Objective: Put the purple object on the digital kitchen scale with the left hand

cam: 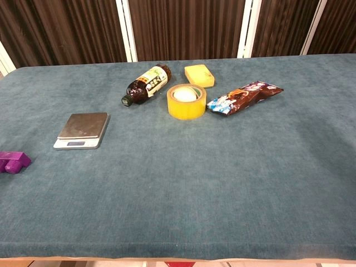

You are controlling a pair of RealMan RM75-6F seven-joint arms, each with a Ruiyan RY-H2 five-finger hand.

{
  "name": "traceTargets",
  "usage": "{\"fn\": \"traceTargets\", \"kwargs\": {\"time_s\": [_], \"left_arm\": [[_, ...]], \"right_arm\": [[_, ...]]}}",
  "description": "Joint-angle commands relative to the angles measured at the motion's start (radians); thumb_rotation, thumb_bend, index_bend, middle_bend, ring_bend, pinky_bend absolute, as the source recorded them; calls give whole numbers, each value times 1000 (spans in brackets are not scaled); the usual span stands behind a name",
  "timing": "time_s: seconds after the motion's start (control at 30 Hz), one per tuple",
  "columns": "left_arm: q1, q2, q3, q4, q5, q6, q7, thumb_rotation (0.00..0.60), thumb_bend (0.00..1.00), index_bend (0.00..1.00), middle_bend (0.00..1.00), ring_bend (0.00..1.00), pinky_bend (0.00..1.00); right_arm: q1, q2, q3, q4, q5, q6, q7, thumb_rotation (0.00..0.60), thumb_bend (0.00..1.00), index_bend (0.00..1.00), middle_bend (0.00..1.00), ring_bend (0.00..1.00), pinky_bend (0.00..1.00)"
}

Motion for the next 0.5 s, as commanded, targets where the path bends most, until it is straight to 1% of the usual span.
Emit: {"fn": "traceTargets", "kwargs": {"time_s": [0.03, 0.1, 0.13, 0.17, 0.23, 0.27, 0.3, 0.33, 0.43, 0.5], "left_arm": [[-5, -2, -2, 6, 5, -3, -10, 600, 439, 0, 0, 0, 0], [-13, -11, -5, 22, 17, -4, -23, 600, 438, 0, 0, 0, 10], [-17, -18, -8, 30, 21, -4, -29, 600, 437, 0, 0, 21, 53], [-22, -32, -13, 44, 28, 0, -38, 600, 436, 0, 0, 70, 126], [-31, -63, -24, 77, 38, 8, -53, 600, 433, 2, 3, 299, 394], [-40, -83, -30, 96, 40, 2, -65, 600, 432, 7, 10, 439, 541], [-48, -98, -35, 112, 37, -4, -68, 600, 430, 17, 22, 546, 647], [-58, -113, -40, 133, 36, -14, -65, 600, 428, 30, 40, 618, 711], [-91, -156, -47, 187, 26, -61, -60, 600, 420, 54, 66, 732, 790], [-111, -185, -51, 209, 16, -91, -47, 600, 413, 58, 66, 767, 816]], "right_arm": [[0, 0, -1, 0, 1, -1, -2, 600, 154, 0, 0, 0, 0], [-1, 1, -1, 0, 1, 0, 0, 600, 154, 0, 0, 0, 0], [-2, 1, -1, 0, 2, 1, 1, 600, 154, 0, 0, 0, 0], [-2, 3, -1, -1, 4, 0, 6, 600, 154, 0, 0, 0, 0], [-4, 5, 2, -2, 5, 4, 16, 600, 154, 0, 0, 0, 0], [-4, 5, 3, 0, 7, 5, 18, 600, 154, 0, 0, 0, 0], [-4, 5, 3, 1, 9, 4, 20, 600, 154, 0, 0, 0, 0], [-4, 6, 3, 1, 11, 2, 22, 600, 154, 0, 0, 0, 0], [-1, 5, 5, 0, 19, -7, 19, 600, 154, 0, 0, 0, 0], [0, 4, 4, -1, 20, -10, 17, 600, 154, 0, 0, 0, 0]]}}
